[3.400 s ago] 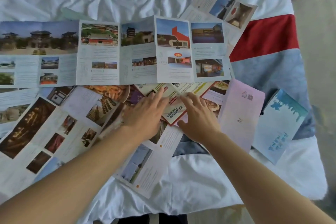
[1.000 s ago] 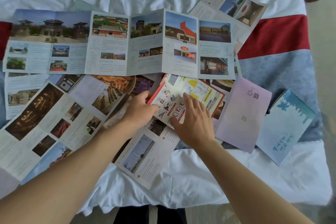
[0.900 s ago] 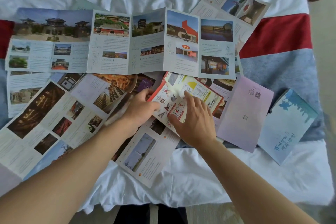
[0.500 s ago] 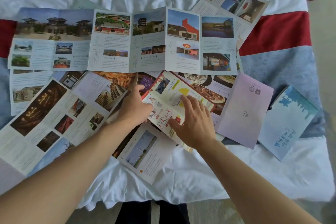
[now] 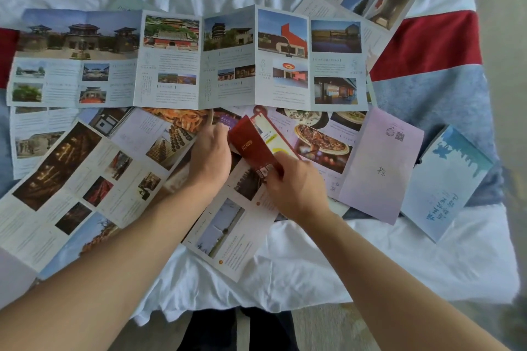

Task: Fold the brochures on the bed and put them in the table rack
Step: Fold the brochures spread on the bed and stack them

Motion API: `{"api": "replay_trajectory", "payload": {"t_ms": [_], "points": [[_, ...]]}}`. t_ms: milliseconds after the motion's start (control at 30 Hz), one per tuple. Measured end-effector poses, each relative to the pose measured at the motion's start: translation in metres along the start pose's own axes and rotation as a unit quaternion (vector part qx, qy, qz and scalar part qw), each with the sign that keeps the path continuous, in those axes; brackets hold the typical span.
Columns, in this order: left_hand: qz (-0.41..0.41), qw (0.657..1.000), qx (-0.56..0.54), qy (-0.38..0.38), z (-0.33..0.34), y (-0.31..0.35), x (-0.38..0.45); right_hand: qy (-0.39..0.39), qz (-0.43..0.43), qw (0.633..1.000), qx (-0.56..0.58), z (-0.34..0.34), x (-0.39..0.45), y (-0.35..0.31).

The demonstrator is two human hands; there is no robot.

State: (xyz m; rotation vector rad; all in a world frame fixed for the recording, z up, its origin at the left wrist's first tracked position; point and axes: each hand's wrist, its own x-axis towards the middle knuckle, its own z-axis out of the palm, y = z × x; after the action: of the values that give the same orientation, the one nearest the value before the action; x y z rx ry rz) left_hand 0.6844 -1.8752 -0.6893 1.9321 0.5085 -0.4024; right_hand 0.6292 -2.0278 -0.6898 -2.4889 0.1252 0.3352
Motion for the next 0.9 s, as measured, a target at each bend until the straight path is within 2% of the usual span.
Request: {"api": "replay_trajectory", "payload": {"t_ms": [167,333,567,633,767,833,900], "points": [[-0.070,0.996,0.006,-0.054,0.004,-0.009,0.002,-0.012,0.114,0.985,0.130,-0.004,0.008,0.009],[-0.061,0.996,0.019,-0.058,0.009,-0.012,0.000,0.026,0.119,0.991,0.051,0.007,0.001,0.019],[-0.046,0.997,-0.047,-0.051,0.004,-0.004,0.000,0.020,0.166,0.985,0.053,0.006,0.003,0.018],[-0.004,0.999,-0.021,-0.030,0.003,-0.002,-0.002,0.044,0.162,0.984,0.059,0.004,0.005,0.016],[0.158,0.987,-0.003,0.020,0.006,0.010,-0.014,0.150,0.118,0.981,0.021,-0.002,0.004,0.013],[0.176,0.984,-0.024,-0.003,0.010,0.017,-0.021,0.164,0.124,0.978,0.044,-0.006,0.005,0.012],[0.137,0.985,-0.096,-0.029,0.010,0.023,-0.028,0.152,0.141,0.971,0.117,-0.014,0.004,0.014]]}}
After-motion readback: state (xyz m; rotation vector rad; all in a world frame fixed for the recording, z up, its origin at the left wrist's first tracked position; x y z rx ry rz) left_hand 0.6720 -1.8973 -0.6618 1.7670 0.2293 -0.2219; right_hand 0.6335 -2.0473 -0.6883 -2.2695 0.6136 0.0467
